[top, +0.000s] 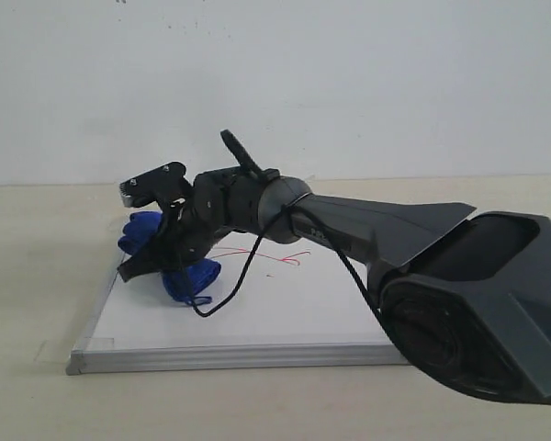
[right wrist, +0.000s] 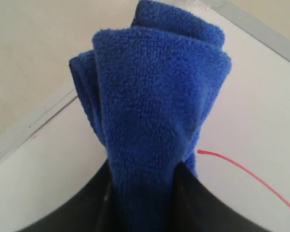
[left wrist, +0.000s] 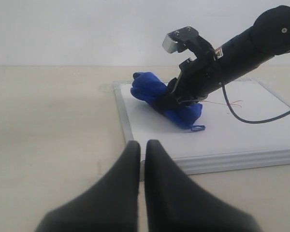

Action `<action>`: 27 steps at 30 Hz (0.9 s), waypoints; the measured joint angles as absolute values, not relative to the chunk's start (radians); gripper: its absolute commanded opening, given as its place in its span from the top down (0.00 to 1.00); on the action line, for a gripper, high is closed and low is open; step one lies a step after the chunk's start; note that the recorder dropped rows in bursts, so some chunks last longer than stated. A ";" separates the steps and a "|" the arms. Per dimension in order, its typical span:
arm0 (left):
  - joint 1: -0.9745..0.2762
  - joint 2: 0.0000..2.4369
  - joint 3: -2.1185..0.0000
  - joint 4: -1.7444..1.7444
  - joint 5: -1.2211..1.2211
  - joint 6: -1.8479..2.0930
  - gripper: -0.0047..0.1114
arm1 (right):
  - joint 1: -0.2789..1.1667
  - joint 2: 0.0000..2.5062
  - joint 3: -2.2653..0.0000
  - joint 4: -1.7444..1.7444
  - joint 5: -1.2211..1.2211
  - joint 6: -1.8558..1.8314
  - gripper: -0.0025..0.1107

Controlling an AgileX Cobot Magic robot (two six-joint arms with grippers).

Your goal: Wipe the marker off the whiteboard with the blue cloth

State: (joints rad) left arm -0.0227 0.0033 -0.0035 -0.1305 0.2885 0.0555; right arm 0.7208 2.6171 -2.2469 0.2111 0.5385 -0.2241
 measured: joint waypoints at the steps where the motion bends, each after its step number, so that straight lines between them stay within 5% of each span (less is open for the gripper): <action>1: -0.023 0.003 -0.004 -0.130 0.289 0.056 0.93 | 0.725 2.618 -2.245 0.215 0.525 -0.233 0.98; 9: -0.023 0.003 -0.004 -0.130 0.289 0.056 0.93 | 0.728 2.630 -2.241 0.297 0.436 -0.539 0.98; 27: -0.023 0.003 -0.004 -0.130 0.289 0.056 0.93 | 0.640 2.624 -2.242 0.296 0.524 -0.293 0.98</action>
State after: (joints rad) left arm -0.0227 0.0033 -0.0035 -0.1305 0.2885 0.0555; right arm 0.6404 2.6239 -2.2423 0.2960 0.5243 -0.2931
